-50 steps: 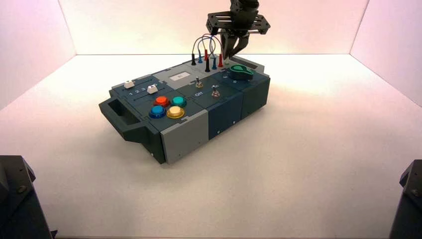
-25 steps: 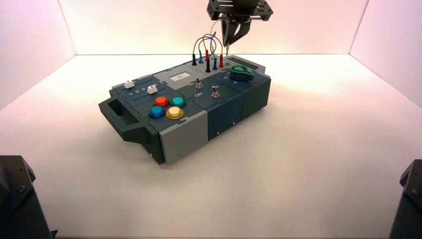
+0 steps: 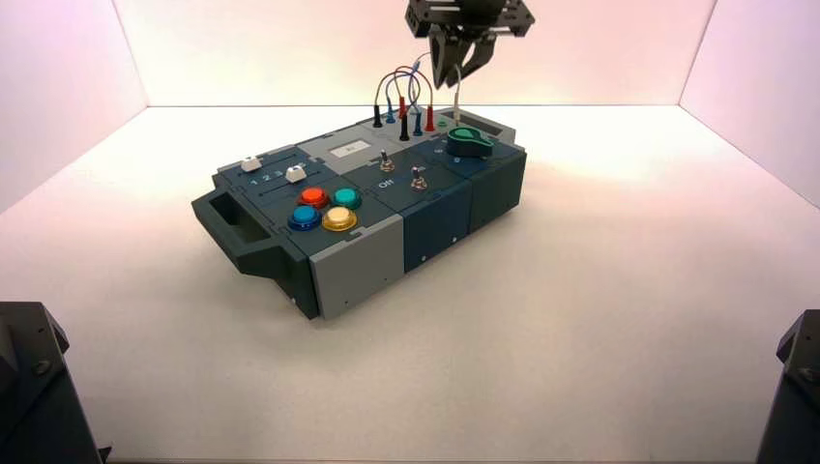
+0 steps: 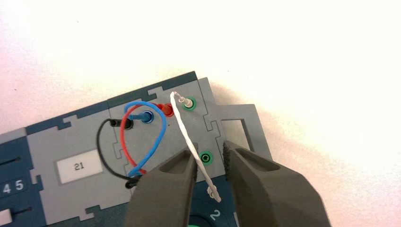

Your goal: Pull the white wire.

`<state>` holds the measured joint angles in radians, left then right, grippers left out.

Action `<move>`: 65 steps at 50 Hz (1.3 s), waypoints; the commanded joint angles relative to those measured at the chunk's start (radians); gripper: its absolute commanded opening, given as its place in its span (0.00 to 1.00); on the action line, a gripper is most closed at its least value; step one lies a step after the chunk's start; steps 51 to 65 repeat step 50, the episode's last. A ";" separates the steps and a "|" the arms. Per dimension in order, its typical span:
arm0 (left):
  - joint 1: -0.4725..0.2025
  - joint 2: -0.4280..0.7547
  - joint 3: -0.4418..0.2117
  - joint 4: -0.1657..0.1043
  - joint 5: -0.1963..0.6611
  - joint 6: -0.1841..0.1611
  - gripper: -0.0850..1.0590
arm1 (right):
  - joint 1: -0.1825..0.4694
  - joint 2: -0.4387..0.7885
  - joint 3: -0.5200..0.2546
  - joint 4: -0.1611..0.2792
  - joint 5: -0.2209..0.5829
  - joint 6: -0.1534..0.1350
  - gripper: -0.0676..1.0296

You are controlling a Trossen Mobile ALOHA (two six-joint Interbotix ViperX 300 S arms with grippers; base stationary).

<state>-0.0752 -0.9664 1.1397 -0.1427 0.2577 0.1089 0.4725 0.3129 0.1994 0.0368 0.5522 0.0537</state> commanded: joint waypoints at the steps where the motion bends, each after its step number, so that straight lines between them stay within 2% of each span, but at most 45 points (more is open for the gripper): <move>1: -0.002 0.003 -0.021 0.000 -0.014 0.000 0.05 | 0.003 -0.069 0.000 -0.002 -0.003 0.000 0.37; 11: -0.003 0.003 -0.023 0.002 -0.014 0.002 0.05 | 0.006 -0.196 0.091 -0.002 -0.005 -0.002 0.37; 26: -0.003 -0.005 -0.025 0.005 -0.014 0.005 0.05 | 0.006 -0.480 0.299 -0.011 -0.005 -0.003 0.37; 37: -0.003 -0.012 -0.018 0.005 -0.014 0.005 0.05 | 0.006 -0.604 0.414 -0.014 0.002 -0.003 0.37; 49: -0.002 -0.015 -0.017 0.006 -0.014 0.005 0.05 | 0.006 -0.673 0.462 -0.023 0.015 -0.005 0.37; 65: -0.002 -0.017 -0.017 0.006 -0.014 0.005 0.05 | 0.006 -0.676 0.463 -0.023 0.015 -0.005 0.37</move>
